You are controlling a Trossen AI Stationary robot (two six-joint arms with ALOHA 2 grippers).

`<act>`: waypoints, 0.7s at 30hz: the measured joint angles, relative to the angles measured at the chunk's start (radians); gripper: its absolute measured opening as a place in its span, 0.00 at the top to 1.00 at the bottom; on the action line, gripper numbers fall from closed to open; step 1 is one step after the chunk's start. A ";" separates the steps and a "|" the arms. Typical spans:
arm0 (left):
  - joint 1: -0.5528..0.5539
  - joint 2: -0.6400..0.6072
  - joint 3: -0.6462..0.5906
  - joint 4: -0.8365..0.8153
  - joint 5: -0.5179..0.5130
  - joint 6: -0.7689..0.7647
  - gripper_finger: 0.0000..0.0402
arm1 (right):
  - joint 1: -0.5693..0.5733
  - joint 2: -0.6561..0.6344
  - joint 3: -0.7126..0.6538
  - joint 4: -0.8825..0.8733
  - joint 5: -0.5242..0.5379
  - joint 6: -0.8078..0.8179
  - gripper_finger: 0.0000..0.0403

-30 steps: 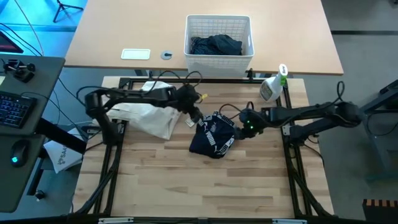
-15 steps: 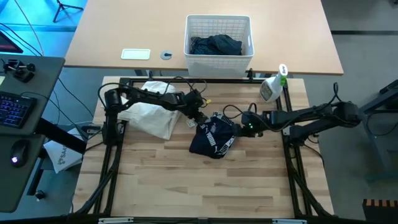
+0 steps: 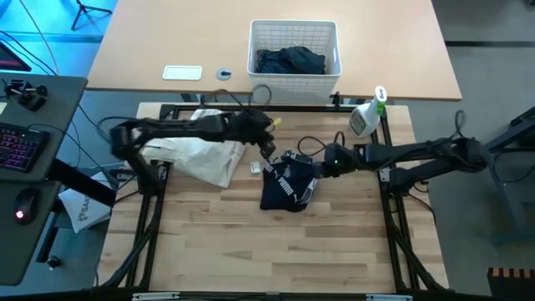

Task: Fold laundry
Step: Fold the blue underwear

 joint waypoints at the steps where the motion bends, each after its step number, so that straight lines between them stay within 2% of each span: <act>1: -0.009 -0.036 0.011 -0.020 -0.039 0.030 1.00 | -0.001 -0.017 0.045 -0.080 0.021 -0.030 0.97; 5: -0.037 -0.184 0.037 -0.041 -0.099 0.152 1.00 | -0.011 -0.081 0.267 -0.331 0.093 -0.177 0.99; 9: -0.052 -0.289 0.038 -0.031 -0.111 0.197 1.00 | -0.034 -0.086 0.514 -0.465 0.046 -0.315 0.99; 12: -0.054 -0.327 0.038 -0.026 -0.107 0.199 1.00 | -0.024 -0.074 0.688 -0.463 -0.011 -0.402 0.99; 16: -0.062 -0.322 0.037 -0.011 -0.090 0.214 0.99 | -0.009 -0.050 0.873 -0.457 -0.029 -0.495 1.00; 21: -0.063 -0.261 0.036 -0.001 0.016 0.232 0.86 | -0.004 -0.040 1.034 -0.443 0.001 -0.578 1.00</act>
